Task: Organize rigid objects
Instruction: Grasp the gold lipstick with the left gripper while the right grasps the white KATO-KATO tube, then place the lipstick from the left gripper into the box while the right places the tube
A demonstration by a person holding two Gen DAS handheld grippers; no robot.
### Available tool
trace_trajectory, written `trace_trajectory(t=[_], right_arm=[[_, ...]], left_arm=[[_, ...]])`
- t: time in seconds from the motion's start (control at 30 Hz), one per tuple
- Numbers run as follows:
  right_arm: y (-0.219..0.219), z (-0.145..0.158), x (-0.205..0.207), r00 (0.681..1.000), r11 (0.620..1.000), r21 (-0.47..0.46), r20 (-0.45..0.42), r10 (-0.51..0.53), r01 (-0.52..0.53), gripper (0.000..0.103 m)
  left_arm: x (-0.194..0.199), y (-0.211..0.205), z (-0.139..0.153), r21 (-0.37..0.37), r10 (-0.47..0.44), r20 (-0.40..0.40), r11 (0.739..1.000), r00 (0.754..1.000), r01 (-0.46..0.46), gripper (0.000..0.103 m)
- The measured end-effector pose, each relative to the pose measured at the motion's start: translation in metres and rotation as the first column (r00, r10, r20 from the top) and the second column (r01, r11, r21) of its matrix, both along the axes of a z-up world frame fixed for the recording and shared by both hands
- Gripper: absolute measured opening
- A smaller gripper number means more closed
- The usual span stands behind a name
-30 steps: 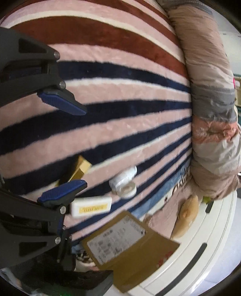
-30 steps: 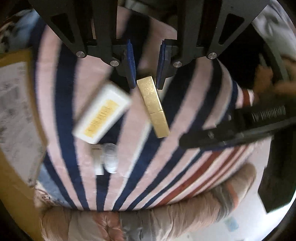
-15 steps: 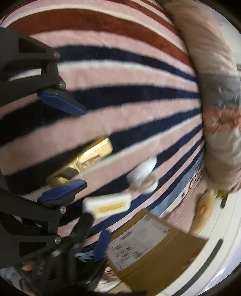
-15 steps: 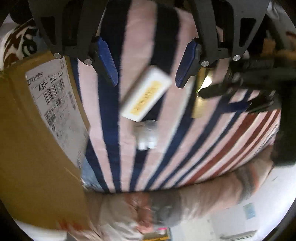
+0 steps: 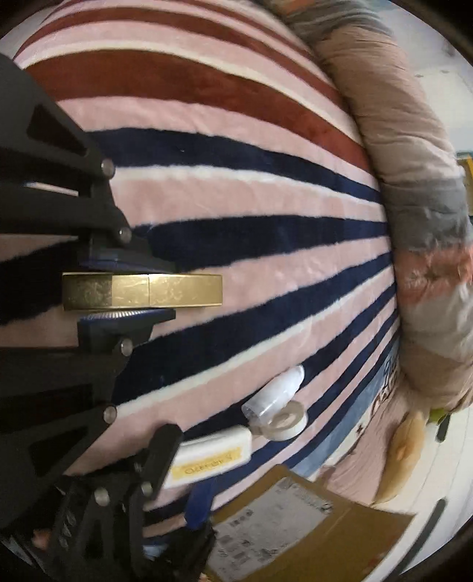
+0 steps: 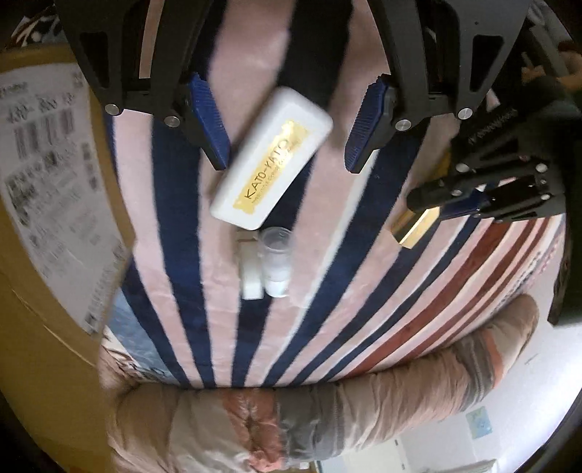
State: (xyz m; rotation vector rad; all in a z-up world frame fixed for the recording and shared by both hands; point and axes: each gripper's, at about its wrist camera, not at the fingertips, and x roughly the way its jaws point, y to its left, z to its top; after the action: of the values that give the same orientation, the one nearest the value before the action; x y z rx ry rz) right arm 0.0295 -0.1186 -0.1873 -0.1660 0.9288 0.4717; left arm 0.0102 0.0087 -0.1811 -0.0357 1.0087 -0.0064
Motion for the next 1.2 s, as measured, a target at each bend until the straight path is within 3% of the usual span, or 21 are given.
trace_trajectory(t=[0.07, 0.13, 0.33, 0.5, 0.57, 0.67, 0.77, 0.93, 1.03, 1.1, 1.2], right_arm=[[0.007, -0.003, 0.0, 1.0, 1.0, -0.013, 0.015, 0.012, -0.011, 0.058], [0.013, -0.007, 0.001, 0.999, 0.998, -0.065, 0.04, 0.021, -0.018, 0.036], [0.005, -0.001, -0.004, 0.998, 0.995, -0.095, 0.057, 0.028, -0.022, 0.031], [-0.007, 0.019, -0.017, 0.995, 0.998, -0.037, 0.076, 0.057, -0.055, 0.031], [-0.013, 0.034, -0.025, 0.993, 0.997, 0.012, 0.089, 0.079, -0.081, 0.031], [-0.026, 0.068, -0.041, 0.984, 0.989, 0.082, 0.141, 0.112, -0.125, 0.031], [-0.045, 0.11, -0.055, 0.968, 0.974, 0.158, 0.22, 0.125, -0.162, 0.031], [-0.099, 0.168, -0.059, 0.943, 0.968, 0.23, 0.333, 0.022, -0.104, 0.031], [-0.138, 0.174, -0.044, 0.932, 0.972, 0.235, 0.347, -0.105, 0.022, 0.031], [-0.157, 0.164, -0.031, 0.93, 0.972, 0.212, 0.325, -0.172, 0.105, 0.031], [-0.172, 0.137, -0.008, 0.946, 0.972, 0.182, 0.258, -0.194, 0.15, 0.031]], left_arm=[[0.001, -0.003, -0.002, 0.02, -0.006, 0.001, 1.0, 1.0, 0.006, 0.015], [0.003, -0.011, -0.005, 0.06, -0.006, -0.002, 0.998, 1.0, 0.006, 0.015], [0.007, -0.014, -0.013, 0.075, -0.013, 0.002, 0.997, 1.0, 0.013, 0.015], [0.006, -0.006, -0.007, 0.017, -0.011, 0.031, 1.0, 0.999, 0.01, 0.015], [0.002, -0.002, 0.003, -0.044, -0.037, 0.068, 0.998, 0.997, 0.04, 0.015], [-0.001, -0.006, 0.021, -0.001, -0.068, 0.111, 0.998, 0.992, 0.069, 0.015], [-0.003, -0.006, 0.041, -0.04, -0.065, 0.142, 0.997, 0.988, 0.072, 0.015], [-0.004, -0.034, 0.09, 0.013, -0.134, 0.225, 0.991, 0.965, 0.135, 0.015], [-0.006, -0.062, 0.127, 0.046, -0.2, 0.284, 0.98, 0.938, 0.195, 0.015], [-0.005, -0.083, 0.151, 0.049, -0.249, 0.318, 0.968, 0.915, 0.247, 0.015], [0.0, -0.114, 0.177, 0.037, -0.324, 0.336, 0.943, 0.885, 0.331, 0.015]])
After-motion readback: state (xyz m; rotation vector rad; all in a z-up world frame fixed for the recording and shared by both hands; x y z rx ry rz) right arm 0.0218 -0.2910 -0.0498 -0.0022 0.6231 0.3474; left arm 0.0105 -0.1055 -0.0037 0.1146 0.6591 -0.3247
